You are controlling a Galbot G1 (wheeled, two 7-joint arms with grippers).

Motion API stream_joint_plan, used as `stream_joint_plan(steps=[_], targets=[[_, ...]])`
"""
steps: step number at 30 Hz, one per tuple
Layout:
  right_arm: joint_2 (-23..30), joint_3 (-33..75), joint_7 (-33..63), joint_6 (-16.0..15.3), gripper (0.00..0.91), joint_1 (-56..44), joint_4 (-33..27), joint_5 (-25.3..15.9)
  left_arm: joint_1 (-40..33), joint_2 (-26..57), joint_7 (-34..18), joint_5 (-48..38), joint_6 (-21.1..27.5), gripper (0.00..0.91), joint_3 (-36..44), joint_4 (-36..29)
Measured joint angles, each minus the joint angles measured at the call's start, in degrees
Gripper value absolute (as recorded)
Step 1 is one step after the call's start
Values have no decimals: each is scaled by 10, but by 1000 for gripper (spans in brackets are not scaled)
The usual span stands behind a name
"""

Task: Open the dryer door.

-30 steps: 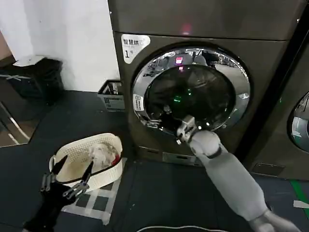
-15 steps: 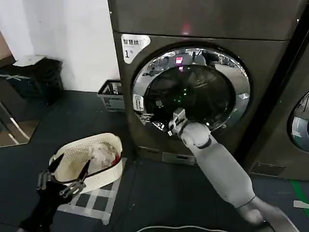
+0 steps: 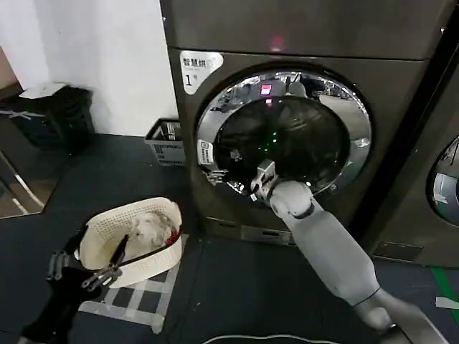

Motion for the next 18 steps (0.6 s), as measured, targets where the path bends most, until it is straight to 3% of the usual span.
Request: stream_joint_plan(steps=[18], targets=[[-22,18,-109,12,907,0,-4,28,-11,3,-16,-3,34,907,-10,-6]])
